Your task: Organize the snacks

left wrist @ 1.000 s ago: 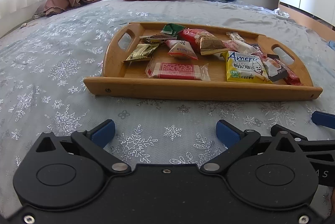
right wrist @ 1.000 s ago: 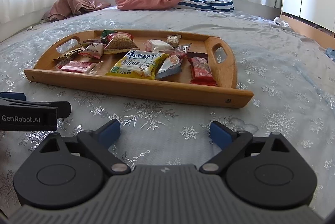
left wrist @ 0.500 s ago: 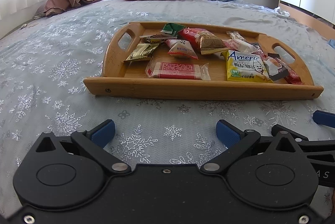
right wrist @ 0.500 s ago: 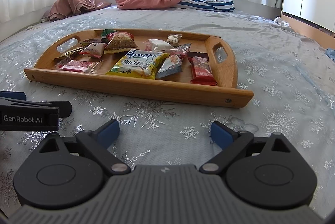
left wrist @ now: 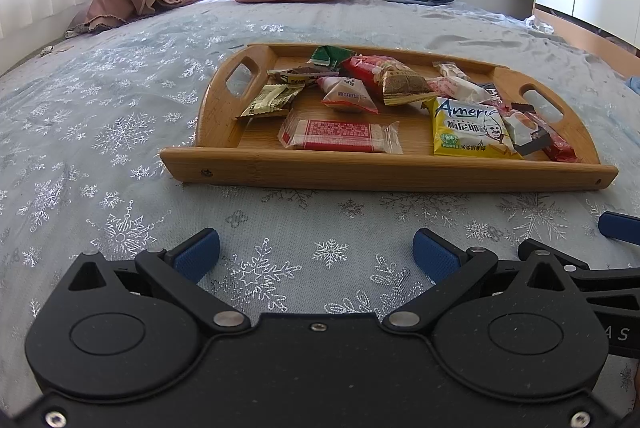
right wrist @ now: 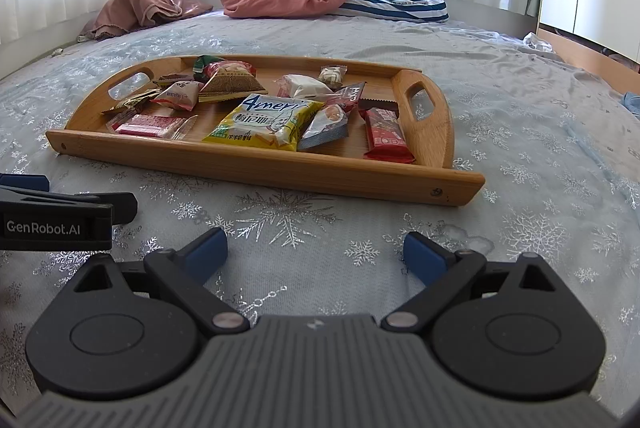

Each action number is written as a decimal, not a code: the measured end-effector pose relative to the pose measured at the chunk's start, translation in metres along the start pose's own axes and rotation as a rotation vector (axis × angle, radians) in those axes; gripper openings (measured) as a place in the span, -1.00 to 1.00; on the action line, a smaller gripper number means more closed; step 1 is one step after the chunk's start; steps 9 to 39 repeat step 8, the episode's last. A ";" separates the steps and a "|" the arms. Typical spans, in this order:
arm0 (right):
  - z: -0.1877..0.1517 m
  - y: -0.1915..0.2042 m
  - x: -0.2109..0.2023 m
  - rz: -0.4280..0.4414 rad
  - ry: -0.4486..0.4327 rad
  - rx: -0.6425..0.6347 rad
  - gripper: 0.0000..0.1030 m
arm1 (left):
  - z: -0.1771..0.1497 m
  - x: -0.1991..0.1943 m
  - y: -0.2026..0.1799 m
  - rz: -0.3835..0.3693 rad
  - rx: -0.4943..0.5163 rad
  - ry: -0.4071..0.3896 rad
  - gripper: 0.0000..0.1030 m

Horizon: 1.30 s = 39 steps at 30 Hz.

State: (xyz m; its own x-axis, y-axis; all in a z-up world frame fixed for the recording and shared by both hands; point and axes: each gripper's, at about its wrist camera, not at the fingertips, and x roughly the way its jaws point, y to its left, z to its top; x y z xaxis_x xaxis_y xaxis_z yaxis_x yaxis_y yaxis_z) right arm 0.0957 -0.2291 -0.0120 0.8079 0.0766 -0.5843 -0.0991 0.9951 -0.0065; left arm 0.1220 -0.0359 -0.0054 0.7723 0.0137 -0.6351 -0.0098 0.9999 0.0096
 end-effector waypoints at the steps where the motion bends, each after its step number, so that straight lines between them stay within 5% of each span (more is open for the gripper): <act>1: 0.000 0.000 0.000 0.000 0.000 0.000 0.94 | 0.000 0.000 0.000 0.001 0.001 -0.001 1.00; 39: 0.000 0.000 0.000 0.000 0.000 0.000 0.95 | 0.000 0.000 0.000 0.001 0.000 -0.002 1.00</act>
